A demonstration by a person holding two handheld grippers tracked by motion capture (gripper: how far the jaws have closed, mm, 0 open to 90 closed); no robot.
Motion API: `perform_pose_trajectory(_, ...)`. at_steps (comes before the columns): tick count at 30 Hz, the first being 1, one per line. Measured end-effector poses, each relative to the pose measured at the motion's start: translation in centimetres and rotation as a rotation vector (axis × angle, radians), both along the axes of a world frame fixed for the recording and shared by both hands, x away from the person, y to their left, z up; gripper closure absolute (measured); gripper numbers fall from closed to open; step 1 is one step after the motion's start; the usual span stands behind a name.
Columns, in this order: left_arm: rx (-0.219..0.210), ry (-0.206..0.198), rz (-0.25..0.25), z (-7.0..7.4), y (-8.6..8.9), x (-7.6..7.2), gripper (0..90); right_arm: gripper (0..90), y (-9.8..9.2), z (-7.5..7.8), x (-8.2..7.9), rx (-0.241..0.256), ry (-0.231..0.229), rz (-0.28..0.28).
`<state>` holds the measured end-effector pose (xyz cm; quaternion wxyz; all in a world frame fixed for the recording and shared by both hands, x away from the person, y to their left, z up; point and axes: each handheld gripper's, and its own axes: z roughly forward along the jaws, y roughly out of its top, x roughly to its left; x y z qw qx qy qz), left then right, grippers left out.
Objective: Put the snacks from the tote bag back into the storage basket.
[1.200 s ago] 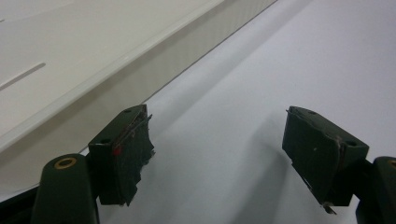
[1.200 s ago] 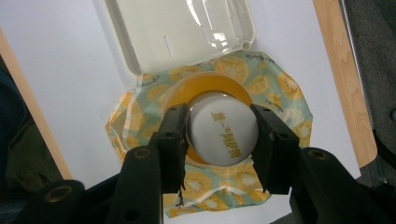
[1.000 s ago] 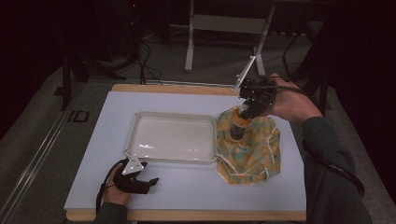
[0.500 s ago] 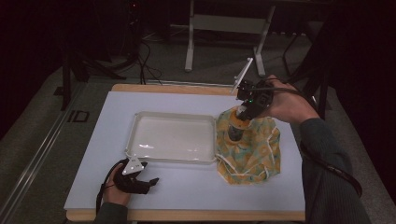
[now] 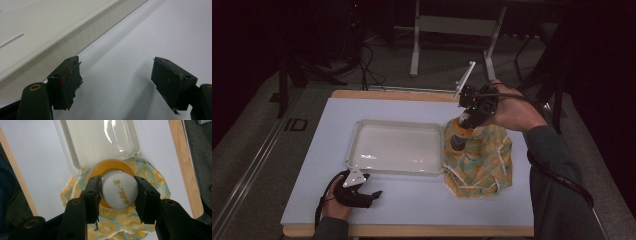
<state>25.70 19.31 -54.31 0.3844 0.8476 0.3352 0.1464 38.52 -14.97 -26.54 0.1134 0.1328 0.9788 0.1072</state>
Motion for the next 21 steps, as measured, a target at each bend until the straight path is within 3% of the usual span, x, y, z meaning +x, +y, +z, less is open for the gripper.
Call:
perform_pose_trajectory(9,0.001,0.001,-0.001,0.0,0.0,0.0,23.5,58.8,0.9,0.0,-0.1,0.031,0.016,0.016)
perform_pose_trajectory(21,0.005,0.002,-0.003,0.0,0.0,0.0,23.5,58.8,2.5,-0.3,-0.3,0.007,0.013,0.021)
